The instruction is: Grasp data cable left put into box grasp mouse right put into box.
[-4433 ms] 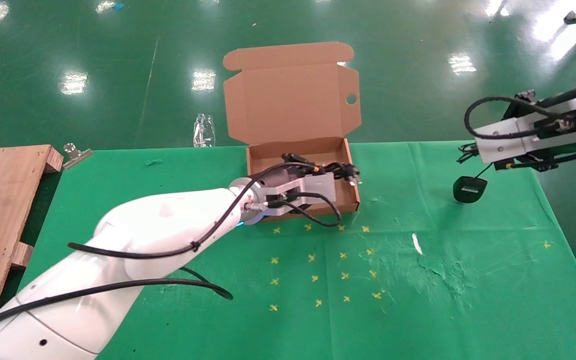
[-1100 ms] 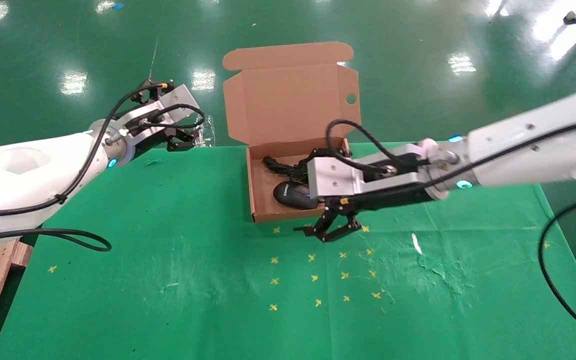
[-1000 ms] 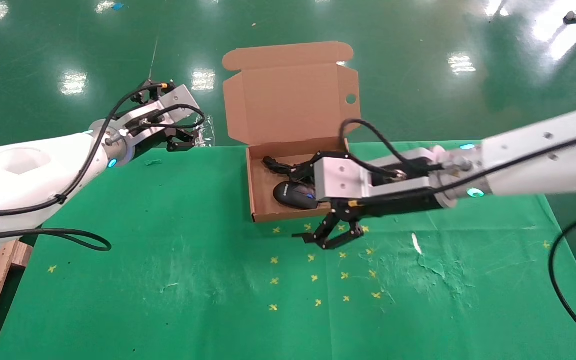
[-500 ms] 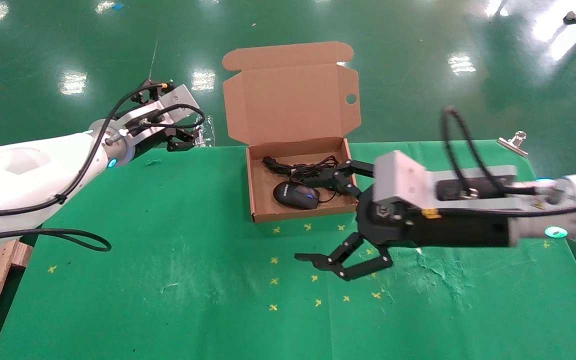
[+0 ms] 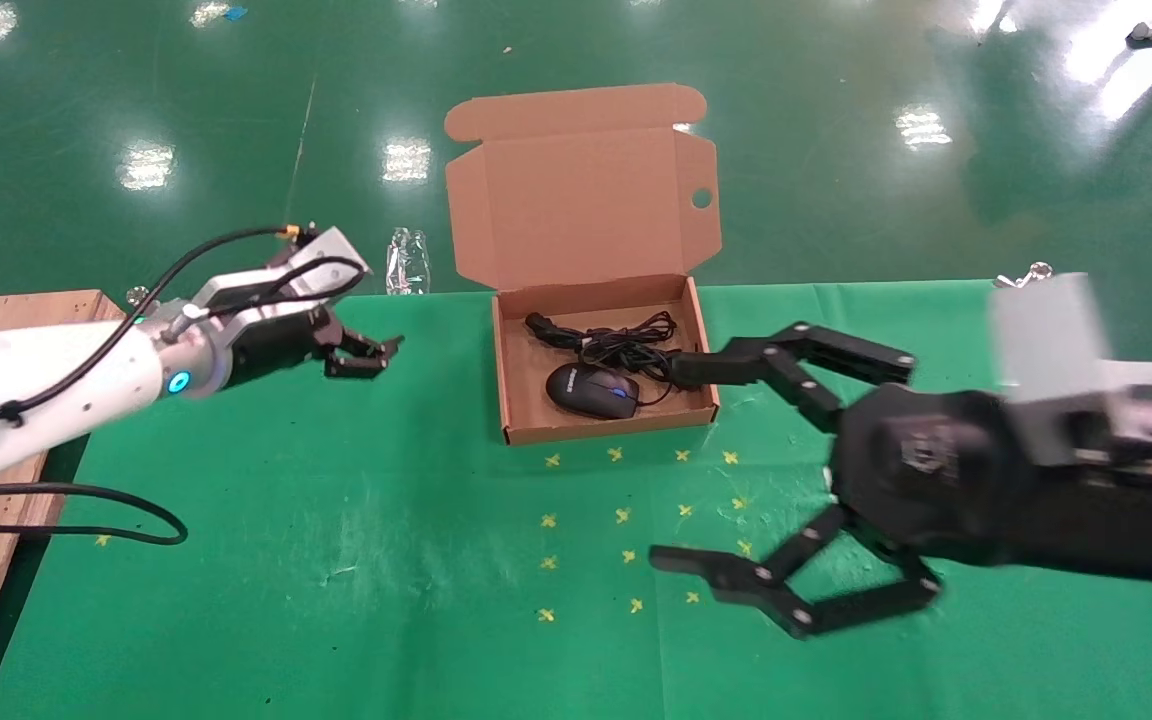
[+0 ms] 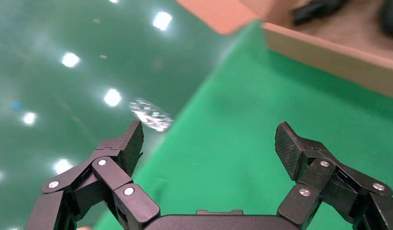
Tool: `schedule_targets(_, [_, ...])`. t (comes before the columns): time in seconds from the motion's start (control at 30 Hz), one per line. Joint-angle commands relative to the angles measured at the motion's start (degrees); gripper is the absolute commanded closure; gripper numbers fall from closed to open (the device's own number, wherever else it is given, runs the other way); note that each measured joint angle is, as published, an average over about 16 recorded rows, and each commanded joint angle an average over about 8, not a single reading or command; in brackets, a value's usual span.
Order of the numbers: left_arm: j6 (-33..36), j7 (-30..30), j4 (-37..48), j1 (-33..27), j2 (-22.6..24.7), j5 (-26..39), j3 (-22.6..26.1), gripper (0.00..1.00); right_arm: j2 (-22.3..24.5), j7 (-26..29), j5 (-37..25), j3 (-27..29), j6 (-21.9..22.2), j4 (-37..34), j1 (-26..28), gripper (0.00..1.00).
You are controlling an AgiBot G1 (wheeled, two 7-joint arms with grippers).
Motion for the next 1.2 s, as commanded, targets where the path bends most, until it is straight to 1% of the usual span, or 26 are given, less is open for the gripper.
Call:
schedule_targets(0.03, [1.92,1.2,-0.53,0.59,-0.87,-3.29,-0.95,0.0,1.56,0.78,2.77,1.38,-0.57,0.99,-1.64,0.0])
schedule_targets(0.13, [4.8,3.0,-1.32,1.47,-2.18,-8.23,-2.37,0.0,2.95,1.46,5.25,2.6,-1.08,1.86,-3.1,0.0])
schedule_targets(0.23, [7.68,4.79,-2.1,2.35,-3.49,-13.15,-3.79,0.0,3.55,1.75,6.32,3.11,-1.3,2.23,-3.73,0.0])
schedule_targets(1.2, [35.48,22.15,-9.73,10.85,-16.13,-60.79,-17.5,0.0,3.63,1.7,6.47,3.01,-1.28,2.21,-3.72,0.0])
